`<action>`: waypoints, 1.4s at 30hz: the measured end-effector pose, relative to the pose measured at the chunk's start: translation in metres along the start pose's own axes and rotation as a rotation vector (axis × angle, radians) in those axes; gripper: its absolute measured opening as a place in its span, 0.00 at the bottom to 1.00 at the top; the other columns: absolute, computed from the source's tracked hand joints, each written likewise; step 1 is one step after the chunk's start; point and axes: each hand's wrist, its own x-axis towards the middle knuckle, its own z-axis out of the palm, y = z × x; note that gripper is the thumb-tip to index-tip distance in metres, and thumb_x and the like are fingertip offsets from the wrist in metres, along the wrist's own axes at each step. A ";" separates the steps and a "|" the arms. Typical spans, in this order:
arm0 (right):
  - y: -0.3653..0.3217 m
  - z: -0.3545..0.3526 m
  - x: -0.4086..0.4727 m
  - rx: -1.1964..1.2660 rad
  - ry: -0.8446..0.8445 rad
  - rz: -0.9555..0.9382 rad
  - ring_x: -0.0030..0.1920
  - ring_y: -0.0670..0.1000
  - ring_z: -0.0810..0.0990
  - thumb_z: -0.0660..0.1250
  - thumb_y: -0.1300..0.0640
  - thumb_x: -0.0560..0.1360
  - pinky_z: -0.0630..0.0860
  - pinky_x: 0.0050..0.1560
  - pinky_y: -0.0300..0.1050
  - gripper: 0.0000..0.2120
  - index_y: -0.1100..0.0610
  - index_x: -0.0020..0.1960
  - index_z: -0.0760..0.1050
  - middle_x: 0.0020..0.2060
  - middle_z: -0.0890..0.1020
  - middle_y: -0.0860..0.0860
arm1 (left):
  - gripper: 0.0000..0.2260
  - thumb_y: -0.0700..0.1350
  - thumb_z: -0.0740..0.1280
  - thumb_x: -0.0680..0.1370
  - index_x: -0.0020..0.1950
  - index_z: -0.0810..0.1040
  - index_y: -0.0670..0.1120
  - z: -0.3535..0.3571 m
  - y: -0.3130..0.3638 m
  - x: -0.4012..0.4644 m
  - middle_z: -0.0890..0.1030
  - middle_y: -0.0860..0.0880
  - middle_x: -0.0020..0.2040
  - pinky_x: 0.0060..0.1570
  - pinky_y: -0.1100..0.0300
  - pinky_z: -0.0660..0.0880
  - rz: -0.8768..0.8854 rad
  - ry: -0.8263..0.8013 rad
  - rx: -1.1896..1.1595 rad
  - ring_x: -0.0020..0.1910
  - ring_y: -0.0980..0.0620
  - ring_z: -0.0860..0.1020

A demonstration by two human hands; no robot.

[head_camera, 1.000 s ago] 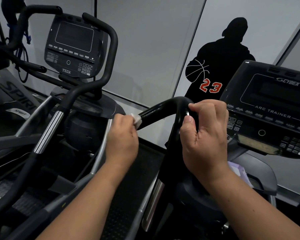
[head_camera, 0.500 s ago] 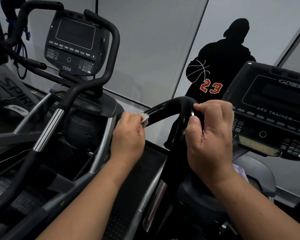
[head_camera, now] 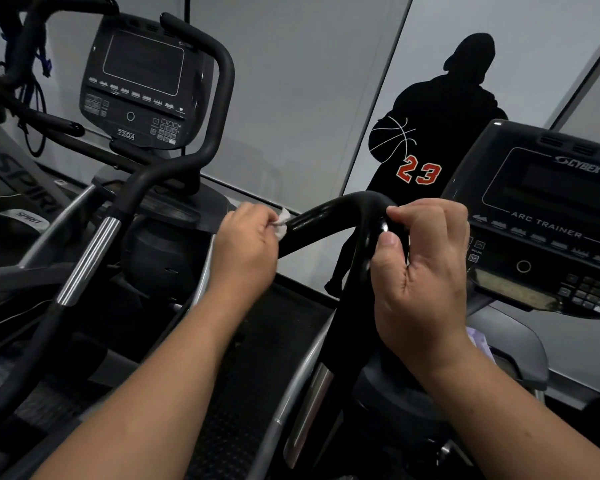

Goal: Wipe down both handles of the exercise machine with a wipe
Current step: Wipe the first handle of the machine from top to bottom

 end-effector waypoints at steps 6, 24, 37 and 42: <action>0.002 0.000 0.000 0.008 -0.005 0.003 0.54 0.54 0.70 0.58 0.53 0.75 0.66 0.55 0.36 0.15 0.62 0.53 0.75 0.52 0.68 0.50 | 0.08 0.41 0.67 0.79 0.43 0.78 0.52 0.009 0.001 -0.009 0.79 0.53 0.45 0.44 0.61 0.69 -0.328 0.122 -0.270 0.42 0.57 0.76; 0.002 0.001 -0.001 0.005 0.005 0.001 0.54 0.52 0.69 0.58 0.53 0.75 0.65 0.55 0.34 0.15 0.62 0.53 0.75 0.52 0.69 0.50 | 0.07 0.28 0.69 0.71 0.45 0.79 0.38 0.010 0.004 -0.050 0.76 0.43 0.46 0.42 0.56 0.74 0.124 0.166 0.066 0.42 0.44 0.76; 0.000 0.001 -0.002 0.018 0.007 0.009 0.55 0.54 0.70 0.58 0.53 0.75 0.66 0.56 0.35 0.15 0.62 0.54 0.75 0.52 0.68 0.50 | 0.09 0.36 0.66 0.77 0.41 0.79 0.50 0.018 0.009 -0.039 0.79 0.50 0.36 0.37 0.55 0.72 -0.784 0.205 -0.669 0.35 0.53 0.74; 0.001 0.002 -0.002 0.021 0.007 0.005 0.55 0.56 0.71 0.58 0.54 0.75 0.68 0.55 0.41 0.15 0.62 0.54 0.75 0.52 0.68 0.49 | 0.12 0.28 0.61 0.78 0.44 0.77 0.44 0.018 0.014 -0.037 0.79 0.46 0.40 0.36 0.61 0.74 -0.959 0.212 -1.011 0.35 0.52 0.75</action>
